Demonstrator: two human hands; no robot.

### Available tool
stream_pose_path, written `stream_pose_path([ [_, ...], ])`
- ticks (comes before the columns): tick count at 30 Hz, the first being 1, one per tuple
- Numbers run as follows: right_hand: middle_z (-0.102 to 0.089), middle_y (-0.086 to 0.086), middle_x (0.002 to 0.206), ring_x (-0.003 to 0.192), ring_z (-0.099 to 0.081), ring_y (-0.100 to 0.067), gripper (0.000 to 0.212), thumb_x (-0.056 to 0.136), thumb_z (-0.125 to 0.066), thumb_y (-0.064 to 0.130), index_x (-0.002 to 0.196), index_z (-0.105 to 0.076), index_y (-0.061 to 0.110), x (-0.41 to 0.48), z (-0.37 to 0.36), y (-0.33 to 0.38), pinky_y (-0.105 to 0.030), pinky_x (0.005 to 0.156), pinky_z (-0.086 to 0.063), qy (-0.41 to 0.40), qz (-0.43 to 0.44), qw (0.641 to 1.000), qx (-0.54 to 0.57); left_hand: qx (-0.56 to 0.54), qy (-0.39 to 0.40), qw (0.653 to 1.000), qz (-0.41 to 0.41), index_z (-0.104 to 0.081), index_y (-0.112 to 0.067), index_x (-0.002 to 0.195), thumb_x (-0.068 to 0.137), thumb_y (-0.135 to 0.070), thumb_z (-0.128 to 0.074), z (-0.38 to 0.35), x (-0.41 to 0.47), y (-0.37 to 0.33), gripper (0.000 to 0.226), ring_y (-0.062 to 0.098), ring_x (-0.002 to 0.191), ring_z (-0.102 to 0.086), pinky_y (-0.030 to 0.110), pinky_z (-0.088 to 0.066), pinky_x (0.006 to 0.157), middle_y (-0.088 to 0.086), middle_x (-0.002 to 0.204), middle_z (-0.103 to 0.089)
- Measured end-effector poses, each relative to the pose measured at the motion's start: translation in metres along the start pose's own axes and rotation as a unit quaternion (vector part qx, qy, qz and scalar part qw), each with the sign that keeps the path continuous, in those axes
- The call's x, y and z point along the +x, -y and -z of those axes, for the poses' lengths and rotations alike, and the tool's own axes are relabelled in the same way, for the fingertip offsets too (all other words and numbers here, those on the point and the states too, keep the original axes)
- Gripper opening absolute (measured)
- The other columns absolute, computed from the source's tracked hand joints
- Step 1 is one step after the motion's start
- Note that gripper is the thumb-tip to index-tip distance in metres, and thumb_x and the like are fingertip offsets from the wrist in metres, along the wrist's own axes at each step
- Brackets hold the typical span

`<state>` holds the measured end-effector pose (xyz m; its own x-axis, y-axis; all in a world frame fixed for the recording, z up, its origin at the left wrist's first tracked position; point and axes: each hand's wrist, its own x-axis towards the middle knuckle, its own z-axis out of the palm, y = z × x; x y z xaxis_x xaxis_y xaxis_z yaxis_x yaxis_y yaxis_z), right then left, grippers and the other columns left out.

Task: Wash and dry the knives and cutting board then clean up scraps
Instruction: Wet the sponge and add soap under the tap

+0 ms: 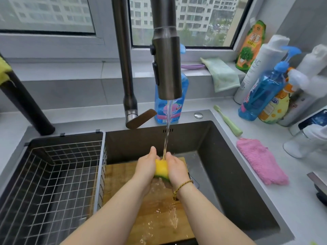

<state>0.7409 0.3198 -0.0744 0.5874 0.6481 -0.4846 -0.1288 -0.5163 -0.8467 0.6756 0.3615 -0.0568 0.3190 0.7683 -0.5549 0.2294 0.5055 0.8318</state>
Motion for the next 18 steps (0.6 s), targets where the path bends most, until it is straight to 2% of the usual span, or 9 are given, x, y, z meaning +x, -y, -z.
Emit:
stream_pose_path([
  [2, -0.057, -0.010, 0.088, 0.081, -0.052, -0.024, 0.052, 0.087, -0.031, 0.054, 0.098, -0.059, 0.012, 0.008, 0.004, -0.002, -0.036, 0.074, -0.044, -0.036, -0.086, 0.995, 0.045, -0.024, 0.008, 0.999, 0.028, -0.053, -0.016, 0.080, 0.097, -0.045, -0.031, -0.004, 0.000, -0.004, 0.041, 0.020, 0.060, -0.052, 0.026, -0.041, 0.051, 0.008, 0.074, -0.054],
  [3, -0.056, -0.012, 0.094, 0.083, -0.051, -0.026, 0.057, 0.086, -0.031, 0.055, 0.104, -0.058, 0.009, 0.012, 0.007, -0.004, -0.041, 0.075, -0.045, -0.037, -0.082, 0.994, 0.055, -0.010, 0.024, 0.999, 0.028, -0.052, -0.016, 0.090, 0.097, -0.046, -0.032, -0.007, 0.000, -0.004, 0.036, 0.020, 0.060, -0.053, 0.028, -0.043, 0.053, 0.009, 0.079, -0.056],
  [5, -0.057, -0.010, 0.094, 0.085, -0.054, -0.026, 0.039, 0.087, -0.038, 0.051, 0.095, -0.056, 0.017, 0.010, 0.014, -0.003, -0.042, 0.074, -0.046, -0.051, -0.015, 0.997, 0.053, 0.025, 0.060, 0.998, 0.002, -0.046, -0.016, 0.106, 0.095, -0.041, -0.040, -0.013, -0.004, -0.001, 0.028, 0.020, 0.059, -0.054, 0.028, -0.046, 0.050, 0.010, 0.086, -0.054],
  [7, -0.055, -0.003, 0.090, 0.082, -0.056, -0.021, 0.033, 0.085, -0.049, 0.052, 0.095, -0.047, 0.021, 0.004, 0.019, -0.002, -0.031, 0.063, -0.047, -0.024, 0.038, 0.997, 0.055, 0.029, 0.043, 0.998, -0.022, -0.047, -0.013, 0.110, 0.094, -0.035, -0.044, -0.018, -0.005, 0.000, 0.027, 0.019, 0.067, -0.054, 0.027, -0.045, 0.049, 0.009, 0.088, -0.053],
  [10, -0.043, 0.004, 0.067, 0.056, -0.043, -0.007, 0.038, 0.085, -0.049, 0.054, 0.078, -0.042, 0.017, -0.004, 0.014, -0.001, -0.013, 0.041, -0.032, 0.027, 0.079, 0.996, 0.036, 0.014, -0.029, 0.999, -0.035, -0.055, -0.010, 0.098, 0.094, -0.031, -0.047, -0.019, -0.002, -0.005, 0.023, 0.020, 0.081, -0.054, 0.033, -0.049, 0.070, 0.008, 0.091, -0.056],
  [13, -0.036, 0.004, 0.059, 0.050, -0.034, -0.008, 0.040, 0.090, -0.048, 0.044, 0.063, -0.036, 0.017, -0.005, 0.013, 0.004, -0.014, 0.039, -0.027, 0.025, 0.102, 0.994, -0.007, 0.026, -0.021, 0.999, -0.034, -0.054, -0.014, 0.092, 0.097, -0.033, -0.041, -0.015, 0.000, -0.004, 0.023, 0.025, 0.092, -0.056, 0.040, -0.050, 0.088, 0.010, 0.097, -0.056],
  [14, -0.036, 0.003, 0.060, 0.053, -0.035, -0.009, 0.039, 0.092, -0.047, 0.039, 0.062, -0.036, 0.016, -0.005, 0.013, 0.005, -0.016, 0.044, -0.029, 0.018, 0.108, 0.994, -0.014, 0.019, -0.012, 0.999, -0.028, -0.053, -0.015, 0.090, 0.097, -0.033, -0.039, -0.012, -0.001, -0.003, 0.024, 0.025, 0.090, -0.057, 0.040, -0.051, 0.087, 0.009, 0.094, -0.056],
  [16, -0.042, 0.000, 0.064, 0.063, -0.043, -0.014, 0.037, 0.095, -0.041, 0.032, 0.063, -0.041, 0.014, -0.004, 0.011, 0.006, -0.023, 0.056, -0.036, 0.009, 0.096, 0.995, 0.006, -0.013, 0.017, 1.000, -0.009, -0.052, -0.014, 0.080, 0.098, -0.037, -0.036, -0.009, -0.002, -0.004, 0.033, 0.022, 0.073, -0.054, 0.033, -0.049, 0.067, 0.008, 0.078, -0.053],
  [18, -0.052, -0.006, 0.076, 0.081, -0.054, -0.023, 0.038, 0.096, -0.035, 0.035, 0.067, -0.049, 0.015, 0.001, 0.008, 0.007, -0.033, 0.069, -0.043, 0.006, 0.025, 0.998, 0.059, -0.042, 0.022, 0.999, 0.015, -0.050, -0.013, 0.073, 0.098, -0.043, -0.032, -0.006, -0.004, -0.007, 0.043, 0.020, 0.059, -0.049, 0.026, -0.038, 0.050, 0.007, 0.066, -0.050],
])
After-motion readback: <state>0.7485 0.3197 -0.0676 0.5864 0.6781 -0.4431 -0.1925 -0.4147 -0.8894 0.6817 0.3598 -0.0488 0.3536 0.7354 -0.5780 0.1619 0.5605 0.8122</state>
